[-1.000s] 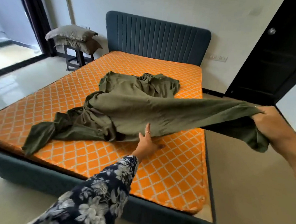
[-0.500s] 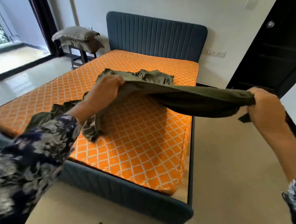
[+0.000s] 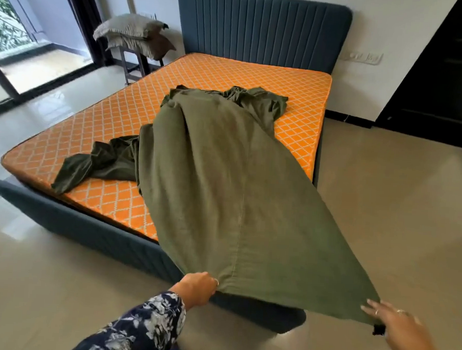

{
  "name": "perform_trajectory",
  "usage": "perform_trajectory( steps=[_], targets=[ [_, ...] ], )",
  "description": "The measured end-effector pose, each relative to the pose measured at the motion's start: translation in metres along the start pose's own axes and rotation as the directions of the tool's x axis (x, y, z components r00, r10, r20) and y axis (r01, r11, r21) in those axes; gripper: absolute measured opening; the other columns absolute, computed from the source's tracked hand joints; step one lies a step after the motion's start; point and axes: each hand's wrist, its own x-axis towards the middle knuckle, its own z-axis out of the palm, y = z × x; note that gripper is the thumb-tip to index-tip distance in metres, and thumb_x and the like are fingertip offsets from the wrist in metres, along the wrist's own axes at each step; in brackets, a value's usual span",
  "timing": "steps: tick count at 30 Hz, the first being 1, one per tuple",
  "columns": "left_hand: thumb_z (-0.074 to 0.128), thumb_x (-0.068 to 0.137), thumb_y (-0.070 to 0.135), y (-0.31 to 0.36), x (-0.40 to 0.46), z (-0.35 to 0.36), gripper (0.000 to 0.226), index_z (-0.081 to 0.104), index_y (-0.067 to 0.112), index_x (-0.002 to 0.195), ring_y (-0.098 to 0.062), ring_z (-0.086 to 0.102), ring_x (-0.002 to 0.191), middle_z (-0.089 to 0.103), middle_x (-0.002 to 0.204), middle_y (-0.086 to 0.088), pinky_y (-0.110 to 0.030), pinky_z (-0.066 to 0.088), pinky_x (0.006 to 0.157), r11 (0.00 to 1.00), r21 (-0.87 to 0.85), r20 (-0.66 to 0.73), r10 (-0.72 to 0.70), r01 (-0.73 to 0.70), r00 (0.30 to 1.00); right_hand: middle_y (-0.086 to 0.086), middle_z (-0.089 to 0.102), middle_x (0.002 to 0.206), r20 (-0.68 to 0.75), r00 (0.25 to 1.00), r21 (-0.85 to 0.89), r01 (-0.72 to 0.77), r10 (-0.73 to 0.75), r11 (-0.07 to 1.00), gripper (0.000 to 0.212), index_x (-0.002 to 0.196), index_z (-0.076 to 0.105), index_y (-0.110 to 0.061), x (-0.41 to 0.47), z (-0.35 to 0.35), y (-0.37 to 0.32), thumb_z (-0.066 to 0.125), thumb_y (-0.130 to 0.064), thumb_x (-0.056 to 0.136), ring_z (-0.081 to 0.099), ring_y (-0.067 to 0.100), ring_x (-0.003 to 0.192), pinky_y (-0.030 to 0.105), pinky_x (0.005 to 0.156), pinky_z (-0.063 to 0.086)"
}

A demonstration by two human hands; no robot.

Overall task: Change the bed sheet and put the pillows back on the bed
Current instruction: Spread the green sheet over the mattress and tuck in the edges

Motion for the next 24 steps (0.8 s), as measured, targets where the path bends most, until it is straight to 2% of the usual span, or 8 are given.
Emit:
perform_trajectory(
  steps=[2,4,6,7,10,13,18,24],
  targets=[
    [0.041,0.099,0.023,-0.006,-0.003,0.013,0.034,0.055,0.006,0.125,-0.035,0.054,0.118,0.056,0.129,-0.016,-0.045,0.046,0.098,0.998,0.056,0.098,0.005,-0.011,0.995,-0.015,0.044,0.145,0.24,0.97,-0.044,-0.018,0.028,0.999,0.052,0.135,0.046,-0.045,0.003,0.015,-0.008,0.05,-0.021,0.089,0.043,0.004,0.132,0.026,0.1,0.039],
    [0.039,0.098,0.024,-0.017,-0.007,0.017,0.036,0.058,0.005,0.122,-0.035,0.055,0.116,0.057,0.128,-0.017,-0.045,0.046,0.098,0.998,-0.046,0.164,-0.039,0.047,0.986,-0.011,0.055,0.135,0.459,0.885,-0.068,-0.056,0.081,0.996,0.032,0.119,0.061,-0.037,0.012,0.017,-0.026,0.045,-0.031,0.092,0.053,0.009,0.12,0.022,0.094,0.04],
    [0.035,0.099,0.017,-0.034,-0.013,0.018,0.037,0.057,0.0,0.123,-0.038,0.053,0.117,0.055,0.129,-0.022,-0.045,0.044,0.096,0.974,-0.205,0.186,-0.063,0.101,0.98,-0.003,0.062,0.126,0.531,0.847,-0.024,-0.021,0.03,0.999,0.019,0.09,0.065,-0.03,0.029,0.012,-0.051,0.046,-0.029,0.093,0.057,0.013,0.101,0.022,0.08,0.043],
    [0.034,0.1,0.015,-0.045,-0.02,0.014,0.037,0.057,-0.001,0.124,-0.038,0.053,0.117,0.055,0.129,-0.022,-0.045,0.043,0.095,0.971,-0.219,0.19,-0.056,0.098,0.98,0.001,0.063,0.124,0.52,0.854,-0.004,-0.003,0.004,1.0,0.02,0.089,0.064,-0.028,0.043,0.008,-0.066,0.045,-0.028,0.094,0.058,0.015,0.099,0.024,0.078,0.044],
    [0.039,0.1,0.024,-0.081,-0.03,0.005,0.035,0.061,0.006,0.12,-0.034,0.056,0.115,0.059,0.126,-0.015,-0.041,0.044,0.095,0.961,-0.226,0.109,-0.141,0.163,0.984,0.0,0.063,0.125,0.39,0.917,0.073,0.06,-0.084,0.995,0.03,0.118,0.064,-0.023,0.082,-0.013,-0.122,0.044,-0.028,0.096,0.059,0.019,0.111,0.031,0.093,0.047],
    [0.033,0.102,0.019,-0.127,-0.043,0.01,0.037,0.058,-0.001,0.122,-0.037,0.053,0.118,0.056,0.13,-0.017,-0.041,0.04,0.096,0.943,-0.272,0.095,-0.173,0.193,0.98,-0.002,0.059,0.131,0.351,0.914,0.07,0.19,-0.202,0.979,0.034,0.125,0.061,-0.025,0.119,-0.039,-0.2,0.045,-0.032,0.095,0.055,0.021,0.12,0.034,0.101,0.044],
    [0.034,0.103,0.025,-0.219,-0.069,0.02,0.04,0.055,0.002,0.128,-0.035,0.049,0.125,0.054,0.136,-0.016,-0.039,0.038,0.102,0.925,-0.284,0.101,-0.233,0.252,0.967,0.0,0.061,0.129,0.278,0.873,0.104,0.388,-0.401,0.916,0.033,0.123,0.061,-0.025,0.164,-0.07,-0.349,0.045,-0.032,0.095,0.054,0.022,0.121,0.038,0.101,0.043],
    [0.039,0.102,0.03,-0.362,-0.102,0.035,0.04,0.054,0.005,0.13,-0.028,0.05,0.125,0.054,0.137,-0.012,-0.033,0.036,0.103,0.842,-0.39,0.103,-0.363,0.373,0.926,0.003,0.063,0.124,0.305,0.78,0.12,0.537,-0.546,0.835,0.03,0.118,0.064,-0.024,0.197,-0.097,-0.521,0.046,-0.032,0.095,0.057,0.025,0.115,0.041,0.096,0.047]
  ],
)
